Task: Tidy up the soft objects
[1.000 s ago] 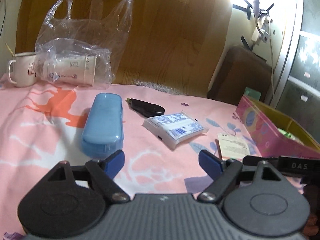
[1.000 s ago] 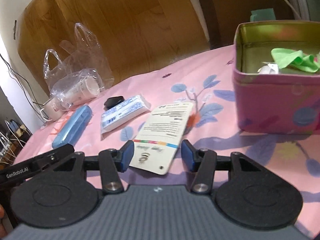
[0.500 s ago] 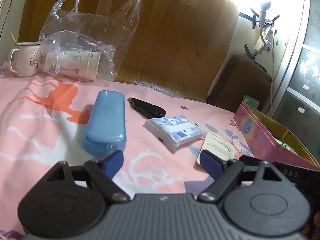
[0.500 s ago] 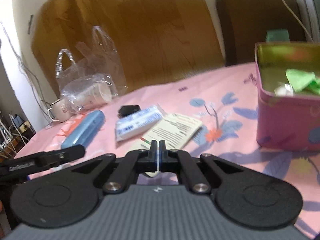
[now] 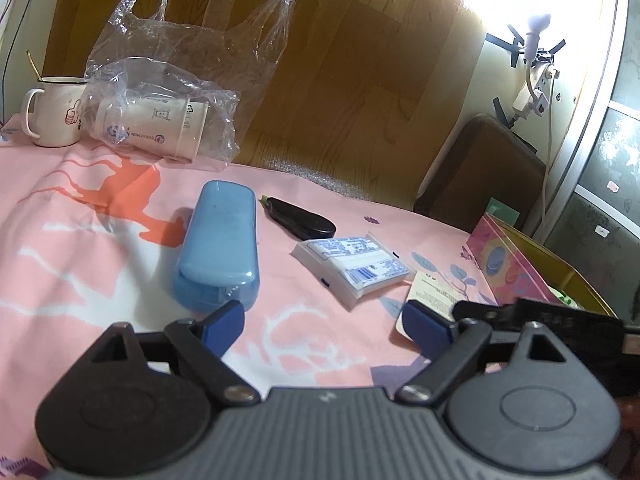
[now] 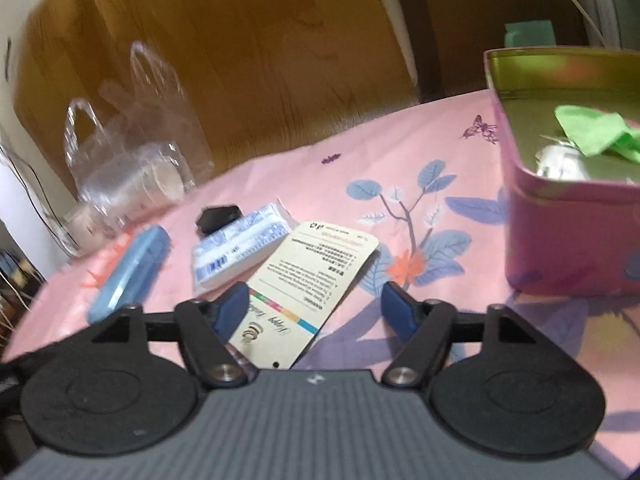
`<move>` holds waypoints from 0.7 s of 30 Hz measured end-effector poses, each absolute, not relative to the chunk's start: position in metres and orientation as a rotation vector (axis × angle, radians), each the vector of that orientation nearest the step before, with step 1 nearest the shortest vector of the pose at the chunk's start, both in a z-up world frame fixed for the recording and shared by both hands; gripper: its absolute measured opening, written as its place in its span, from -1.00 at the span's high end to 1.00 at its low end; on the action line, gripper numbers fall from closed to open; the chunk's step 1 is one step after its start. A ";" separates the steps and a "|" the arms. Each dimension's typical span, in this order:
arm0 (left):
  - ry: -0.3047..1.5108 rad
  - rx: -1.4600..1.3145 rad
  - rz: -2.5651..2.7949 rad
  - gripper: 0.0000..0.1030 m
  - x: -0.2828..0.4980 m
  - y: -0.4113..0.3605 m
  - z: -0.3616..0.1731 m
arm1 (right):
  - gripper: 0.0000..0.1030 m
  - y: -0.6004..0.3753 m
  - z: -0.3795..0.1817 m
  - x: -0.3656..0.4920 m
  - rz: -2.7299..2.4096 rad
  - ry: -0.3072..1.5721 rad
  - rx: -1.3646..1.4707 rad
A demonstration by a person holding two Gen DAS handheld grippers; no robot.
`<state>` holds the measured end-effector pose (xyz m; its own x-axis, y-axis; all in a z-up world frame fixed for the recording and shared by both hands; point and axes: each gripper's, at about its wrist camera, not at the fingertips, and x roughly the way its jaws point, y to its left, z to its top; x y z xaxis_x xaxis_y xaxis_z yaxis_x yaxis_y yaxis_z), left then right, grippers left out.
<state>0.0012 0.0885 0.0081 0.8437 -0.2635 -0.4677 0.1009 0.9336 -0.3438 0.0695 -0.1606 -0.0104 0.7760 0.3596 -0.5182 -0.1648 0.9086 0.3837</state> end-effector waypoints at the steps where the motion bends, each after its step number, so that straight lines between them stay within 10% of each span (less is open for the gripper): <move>1: 0.534 -0.317 -0.196 -0.73 0.001 0.089 0.008 | -0.49 -0.156 -0.011 0.072 0.286 0.616 0.321; 5: 0.535 -0.326 -0.198 -0.73 0.002 0.090 0.008 | -0.35 -0.140 -0.011 0.083 0.304 0.606 0.263; 10: 0.535 -0.337 -0.196 -0.75 0.002 0.092 0.007 | 0.49 -0.130 -0.008 0.083 0.313 0.563 0.223; 21: 0.483 -0.440 -0.166 -0.75 -0.004 0.111 0.010 | 0.72 -0.101 0.016 0.053 0.422 0.389 0.030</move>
